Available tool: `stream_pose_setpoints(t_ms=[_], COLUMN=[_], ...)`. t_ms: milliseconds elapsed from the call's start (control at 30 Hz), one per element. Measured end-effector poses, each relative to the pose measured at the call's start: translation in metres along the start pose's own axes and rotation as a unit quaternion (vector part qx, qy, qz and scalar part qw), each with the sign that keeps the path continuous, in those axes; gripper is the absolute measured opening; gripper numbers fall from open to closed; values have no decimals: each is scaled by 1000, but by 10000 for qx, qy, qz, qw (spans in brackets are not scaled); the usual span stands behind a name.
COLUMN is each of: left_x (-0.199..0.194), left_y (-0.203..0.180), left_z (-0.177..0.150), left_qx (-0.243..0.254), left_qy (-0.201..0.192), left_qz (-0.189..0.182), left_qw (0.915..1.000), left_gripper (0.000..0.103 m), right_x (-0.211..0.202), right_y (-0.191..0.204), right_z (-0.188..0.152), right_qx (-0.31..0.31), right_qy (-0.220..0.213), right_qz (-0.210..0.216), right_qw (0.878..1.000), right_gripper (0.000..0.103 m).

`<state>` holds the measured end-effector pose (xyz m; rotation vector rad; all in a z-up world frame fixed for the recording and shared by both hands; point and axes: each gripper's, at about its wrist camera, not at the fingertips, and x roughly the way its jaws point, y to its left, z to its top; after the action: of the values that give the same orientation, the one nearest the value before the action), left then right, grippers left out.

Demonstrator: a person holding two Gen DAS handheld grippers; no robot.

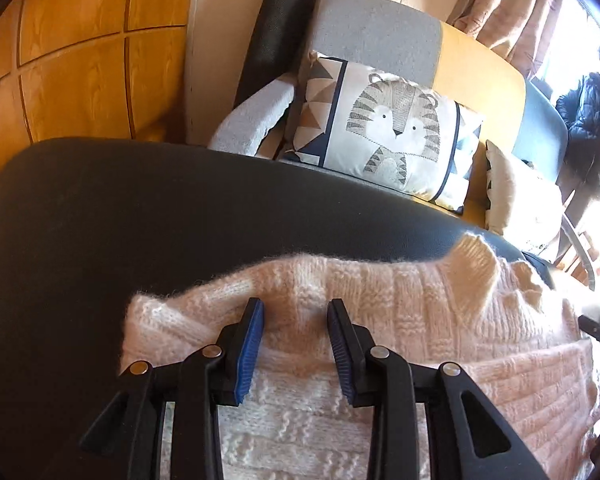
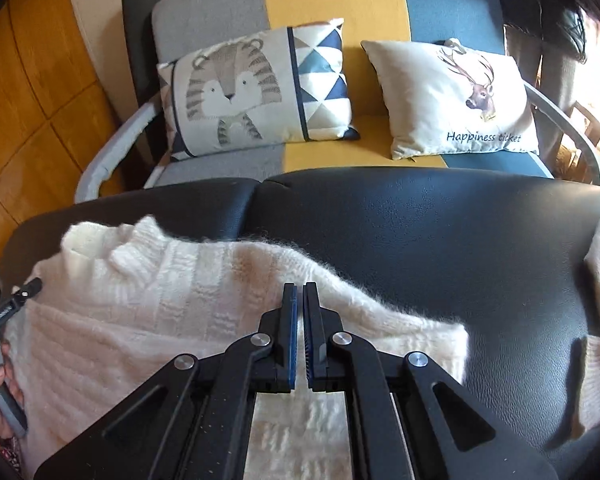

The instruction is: Fold clothes

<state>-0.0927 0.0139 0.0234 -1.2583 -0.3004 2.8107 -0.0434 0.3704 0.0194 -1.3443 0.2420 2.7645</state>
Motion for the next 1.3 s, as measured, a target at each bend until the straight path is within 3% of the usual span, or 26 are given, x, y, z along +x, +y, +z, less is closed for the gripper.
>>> stream_pose_setpoints(t_ms=[167, 233, 333, 467, 667, 867, 1000, 1133, 1200, 1300], left_x=[0, 0, 2, 2, -33, -45, -35, -32, -32, -31], left_y=[-3, -5, -4, -1, -5, -41, -39, -38, -41, -39], left_z=[-5, -6, -7, -5, -11, -37, -42, -45, -47, -47], left_qx=[56, 78, 7, -102, -538, 540, 520, 475, 528, 479], left_qy=[-79, -80, -91, -82, -323, -346, -144, -152, -172, -165], left_qz=[95, 116, 25, -142, -488, -287, -265, -237, -176, -235], left_qw=[9999, 9999, 10000, 9998, 9968, 9975, 9982, 9985, 9983, 9984], left_gripper=[33, 33, 33, 34, 34, 34, 34, 37, 37, 37], right_x=[14, 11, -20, -70, -76, -37, -10, -3, -3, -18], right_y=[-4, -12, -44, -71, -64, -43, -43, -53, -48, -44], right_z=[-1, 0, -2, -23, -41, -22, -15, -14, -13, -14], right_qx=[-20, 97, 891, 1270, 834, 557, 547, 831, 682, 536], right_qy=[-31, -70, -417, -905, -698, -323, -5, -89, -92, -159], right_qz=[-474, -205, 235, 169, 421, 573, 220, -127, -286, -129], right_qw=[9989, 9997, 9949, 9876, 9932, 9963, 9983, 9964, 9972, 9984], right_gripper=[0, 0, 4, 4, 4, 4, 1, 0, 0, 3])
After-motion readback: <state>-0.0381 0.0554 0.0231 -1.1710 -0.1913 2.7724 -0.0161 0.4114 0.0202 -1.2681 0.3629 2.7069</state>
